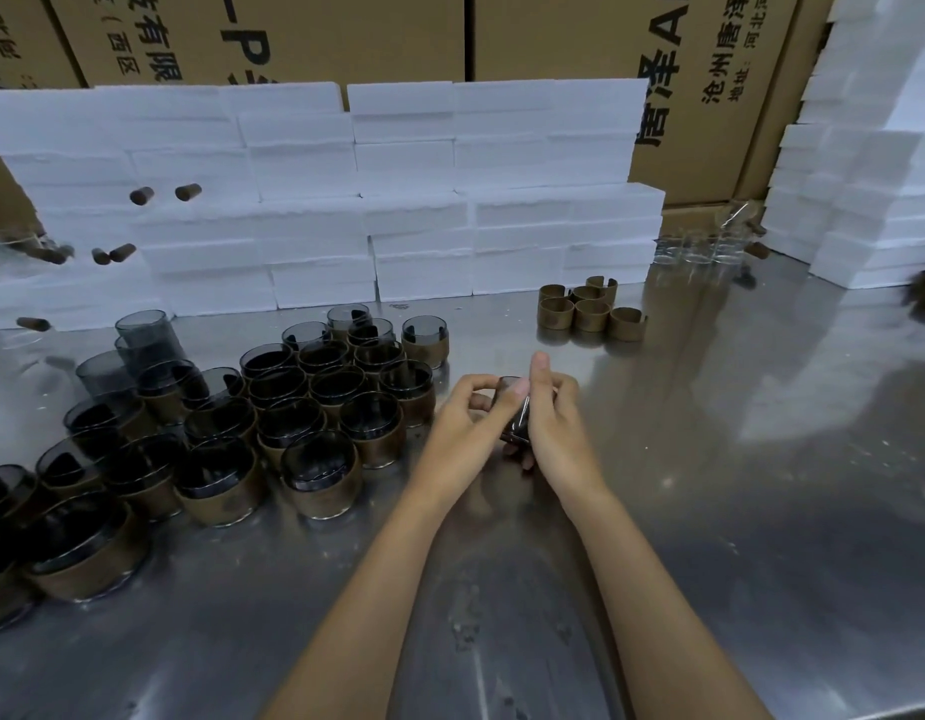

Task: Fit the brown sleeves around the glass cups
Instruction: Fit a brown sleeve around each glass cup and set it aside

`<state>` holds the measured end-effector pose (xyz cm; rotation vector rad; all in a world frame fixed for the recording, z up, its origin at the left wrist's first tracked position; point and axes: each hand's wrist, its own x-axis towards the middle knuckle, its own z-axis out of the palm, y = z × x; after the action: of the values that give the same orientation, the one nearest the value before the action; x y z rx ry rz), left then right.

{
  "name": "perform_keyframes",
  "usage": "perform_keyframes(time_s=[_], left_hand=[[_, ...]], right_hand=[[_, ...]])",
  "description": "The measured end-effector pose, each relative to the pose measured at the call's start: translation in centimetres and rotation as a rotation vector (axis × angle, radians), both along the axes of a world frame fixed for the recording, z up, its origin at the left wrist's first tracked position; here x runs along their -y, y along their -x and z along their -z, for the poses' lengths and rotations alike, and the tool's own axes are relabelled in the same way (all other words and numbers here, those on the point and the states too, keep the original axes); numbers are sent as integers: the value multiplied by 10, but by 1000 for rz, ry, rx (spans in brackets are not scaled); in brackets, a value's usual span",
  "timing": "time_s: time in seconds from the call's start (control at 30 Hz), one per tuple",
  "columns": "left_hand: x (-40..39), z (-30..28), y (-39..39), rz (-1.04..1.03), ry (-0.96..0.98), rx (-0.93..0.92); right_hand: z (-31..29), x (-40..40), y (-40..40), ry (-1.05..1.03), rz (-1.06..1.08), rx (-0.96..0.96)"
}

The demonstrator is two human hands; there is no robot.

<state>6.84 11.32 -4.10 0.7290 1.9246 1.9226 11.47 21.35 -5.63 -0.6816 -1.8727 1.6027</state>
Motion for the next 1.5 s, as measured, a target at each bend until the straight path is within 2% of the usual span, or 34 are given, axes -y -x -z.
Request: perform_keyframes(time_s=[0.1,0.27,0.4,0.67,0.87,1.0,1.07,1.17,1.23,1.37,1.5], left_hand=[[0,-2,0,-34,-16,36],[3,-3,4,10,-220,297],[3,-2,5,38,-254,341],[0,4,1,-13,-143,214],[2,8,6,-211,-157,16],[2,8,8,-248,-167,80],[4,4,7,-223,-198,173],[8,-4,2,-65,-220,251],[8,-8,-4,35,-209,235],[4,-10,-10,71,-170,184],[4,-9,-10,71,-175,181]], right_hand=[[0,1,-2,24,5,18],[-5,3,-8,106,-98,-14],[-7,3,-10,65,-176,-14],[-2,6,-5,6,-42,32],[-2,8,-3,-71,-7,38],[0,8,-5,-114,8,-14],[-3,8,-7,-99,18,-44],[-9,12,-11,37,-32,-75],[-10,14,-13,94,-74,-79],[-11,11,-16,80,-198,-16],[-9,11,-11,45,-173,15]])
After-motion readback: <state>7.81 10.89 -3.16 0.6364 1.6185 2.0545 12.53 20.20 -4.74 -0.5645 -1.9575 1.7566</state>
